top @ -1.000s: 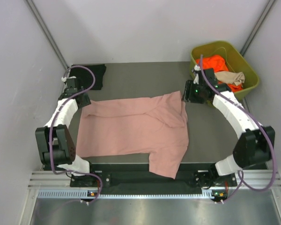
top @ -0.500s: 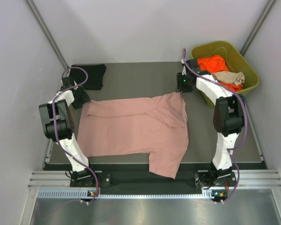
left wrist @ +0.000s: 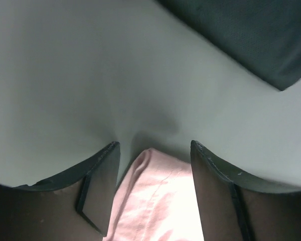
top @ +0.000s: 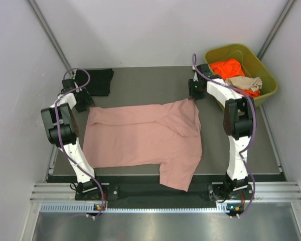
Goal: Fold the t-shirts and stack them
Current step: Fold the tshirt
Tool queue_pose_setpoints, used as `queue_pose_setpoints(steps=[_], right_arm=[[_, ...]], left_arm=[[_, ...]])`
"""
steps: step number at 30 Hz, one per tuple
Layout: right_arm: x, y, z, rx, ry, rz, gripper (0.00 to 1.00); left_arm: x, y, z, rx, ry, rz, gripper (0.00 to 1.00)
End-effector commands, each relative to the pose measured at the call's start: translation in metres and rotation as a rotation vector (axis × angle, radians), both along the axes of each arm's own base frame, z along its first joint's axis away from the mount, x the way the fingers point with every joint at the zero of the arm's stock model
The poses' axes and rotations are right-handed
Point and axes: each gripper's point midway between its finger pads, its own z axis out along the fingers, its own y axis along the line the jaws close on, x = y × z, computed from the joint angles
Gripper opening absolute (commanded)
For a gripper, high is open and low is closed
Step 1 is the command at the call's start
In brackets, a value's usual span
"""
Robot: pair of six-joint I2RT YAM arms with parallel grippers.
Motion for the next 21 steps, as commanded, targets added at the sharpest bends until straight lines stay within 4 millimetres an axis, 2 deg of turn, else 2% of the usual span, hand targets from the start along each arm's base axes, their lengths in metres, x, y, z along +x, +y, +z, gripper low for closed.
queue_pose_setpoints(steps=[1,6,12,14,18,19,21], right_arm=[[0.014,-0.001,0.012,0.009,-0.040,-0.002,0.43],[0.013,-0.004,0.001,0.028,-0.013,-0.007,0.40],[0.014,-0.002,-0.001,0.042,-0.012,-0.008,0.32],[0.015,-0.004,0.000,0.035,-0.015,-0.021,0.23],[0.025,-0.018,0.011,-0.017,-0.060,-0.064,0.01],[0.026,-0.024,0.012,-0.047,-0.067,-0.078,0.00],[0.032,-0.035,0.020,-0.095,-0.091,-0.109,0.00]], left_arm=[[0.009,-0.005,0.006,-0.037,-0.024,-0.040,0.63],[0.010,-0.014,-0.001,-0.088,-0.017,-0.048,0.54],[0.008,-0.008,0.006,-0.061,-0.031,-0.021,0.38],[0.007,-0.008,0.008,-0.052,-0.049,-0.017,0.34],[0.014,0.000,0.020,-0.015,-0.090,0.007,0.19],[0.013,0.006,0.021,0.009,-0.086,0.024,0.13],[0.013,0.012,0.024,0.046,-0.089,0.035,0.09]])
